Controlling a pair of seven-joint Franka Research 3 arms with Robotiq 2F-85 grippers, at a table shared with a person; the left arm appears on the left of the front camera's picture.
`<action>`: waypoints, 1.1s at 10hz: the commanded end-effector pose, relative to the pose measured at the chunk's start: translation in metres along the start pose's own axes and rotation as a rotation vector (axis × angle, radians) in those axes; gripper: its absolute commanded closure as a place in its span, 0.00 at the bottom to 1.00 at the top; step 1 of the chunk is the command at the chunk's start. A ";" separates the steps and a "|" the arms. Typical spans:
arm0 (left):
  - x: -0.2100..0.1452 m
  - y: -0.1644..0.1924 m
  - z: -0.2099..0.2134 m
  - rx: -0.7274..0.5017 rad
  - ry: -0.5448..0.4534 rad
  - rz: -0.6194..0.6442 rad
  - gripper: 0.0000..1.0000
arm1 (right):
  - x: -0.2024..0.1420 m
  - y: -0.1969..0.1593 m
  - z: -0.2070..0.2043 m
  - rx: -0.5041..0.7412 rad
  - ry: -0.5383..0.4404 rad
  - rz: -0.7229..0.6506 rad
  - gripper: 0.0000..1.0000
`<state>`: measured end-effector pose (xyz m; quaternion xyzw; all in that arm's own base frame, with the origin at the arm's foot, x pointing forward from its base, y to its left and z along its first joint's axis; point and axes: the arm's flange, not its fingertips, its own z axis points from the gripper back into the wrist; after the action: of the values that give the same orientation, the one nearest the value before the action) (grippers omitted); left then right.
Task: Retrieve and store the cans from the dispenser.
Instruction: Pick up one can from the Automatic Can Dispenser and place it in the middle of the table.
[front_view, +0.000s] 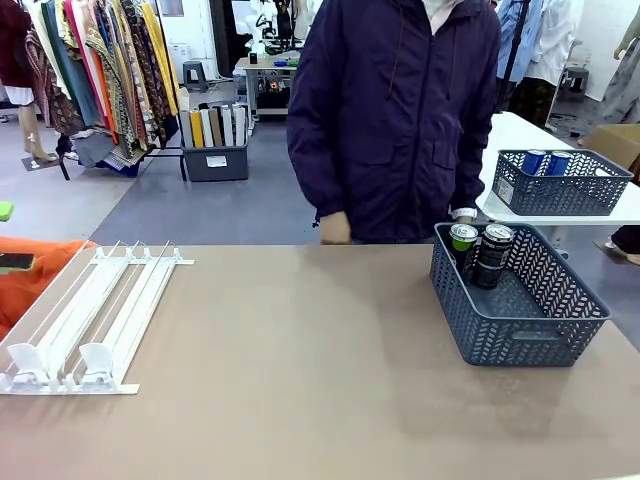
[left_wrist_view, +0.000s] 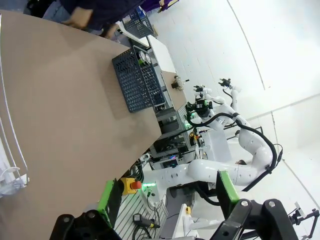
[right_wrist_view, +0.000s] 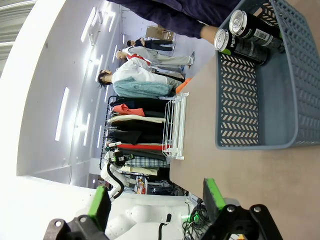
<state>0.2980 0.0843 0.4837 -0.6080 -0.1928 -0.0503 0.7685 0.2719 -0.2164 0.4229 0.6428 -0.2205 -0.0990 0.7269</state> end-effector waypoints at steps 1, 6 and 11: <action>0.002 -0.002 0.000 -0.016 -0.009 -0.012 0.00 | 0.002 0.002 0.000 0.012 -0.004 0.024 0.00; 0.002 -0.002 0.000 -0.016 -0.009 -0.012 0.00 | 0.002 0.002 0.000 0.012 -0.004 0.024 0.00; 0.002 -0.002 0.000 -0.016 -0.009 -0.012 0.00 | 0.002 0.002 0.000 0.012 -0.004 0.024 0.00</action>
<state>0.2980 0.0843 0.4837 -0.6081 -0.1928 -0.0503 0.7685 0.2719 -0.2165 0.4229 0.6428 -0.2205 -0.0990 0.7269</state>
